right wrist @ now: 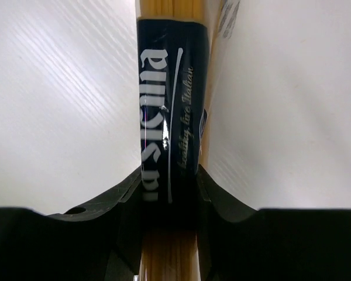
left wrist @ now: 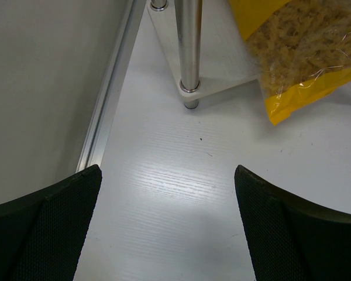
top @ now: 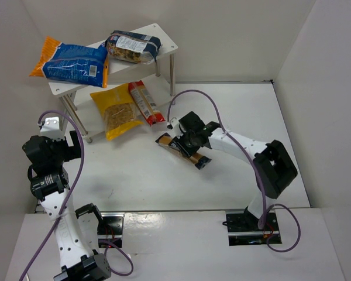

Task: Place and organize the pasta boxes and bags onto the shelf

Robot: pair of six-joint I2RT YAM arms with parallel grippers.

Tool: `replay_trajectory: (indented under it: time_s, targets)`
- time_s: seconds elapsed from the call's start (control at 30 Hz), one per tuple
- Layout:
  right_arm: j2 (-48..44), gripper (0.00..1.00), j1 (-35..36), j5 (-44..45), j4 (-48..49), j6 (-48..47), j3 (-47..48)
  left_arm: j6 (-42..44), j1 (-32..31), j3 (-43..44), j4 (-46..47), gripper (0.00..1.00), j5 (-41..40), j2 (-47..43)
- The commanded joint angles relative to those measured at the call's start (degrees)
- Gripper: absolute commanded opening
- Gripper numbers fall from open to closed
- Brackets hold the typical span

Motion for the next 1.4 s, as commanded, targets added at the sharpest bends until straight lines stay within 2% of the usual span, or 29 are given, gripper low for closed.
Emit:
replay_trajectory:
  time_s: [0.0, 0.6, 0.83, 1.03, 1.1, 1.13, 1.23, 1.33, 1.37]
  targets:
    - [-7.67, 0.00, 0.29, 0.44, 3.84, -0.20, 5.56, -0.33, 0.37, -0.12, 1.85, 1.00, 0.80, -0.67]
    - [-14.43, 0.00, 0.29, -2.55, 5.96, 0.33, 7.92, -0.33, 0.37, -0.12, 1.85, 1.00, 0.80, -0.67]
    - [-14.44, 0.00, 0.29, -3.69, 4.64, -0.20, 9.51, -0.33, 0.37, -0.12, 1.85, 1.00, 0.80, -0.67]
    - [-11.46, 0.02, 0.29, -2.46, 4.20, -2.30, 7.14, -0.33, 0.37, -0.12, 1.85, 1.00, 0.80, -0.67]
    - [-10.75, 0.24, 0.29, -3.68, 3.14, -3.97, 5.83, -0.33, 0.37, -0.12, 1.85, 1.00, 0.80, -0.67]
    - [-10.75, 0.52, 0.29, -3.69, 3.14, -4.50, 5.12, -0.33, 0.37, -0.12, 1.85, 1.00, 0.80, -0.67]
    - [-10.75, 0.71, 0.29, -2.29, 2.53, -6.52, 0.65, -0.33, 0.37, -0.12, 1.85, 1.00, 0.80, -0.67]
    - [-10.75, 0.76, 0.29, 0.08, 3.75, -7.93, -3.13, -0.33, 0.37, -0.12, 1.85, 1.00, 0.80, -0.67]
    - [-10.75, 0.83, 0.29, 0.61, 3.76, -7.93, -3.93, -0.33, 0.37, -0.12, 1.85, 1.00, 0.80, -0.67]
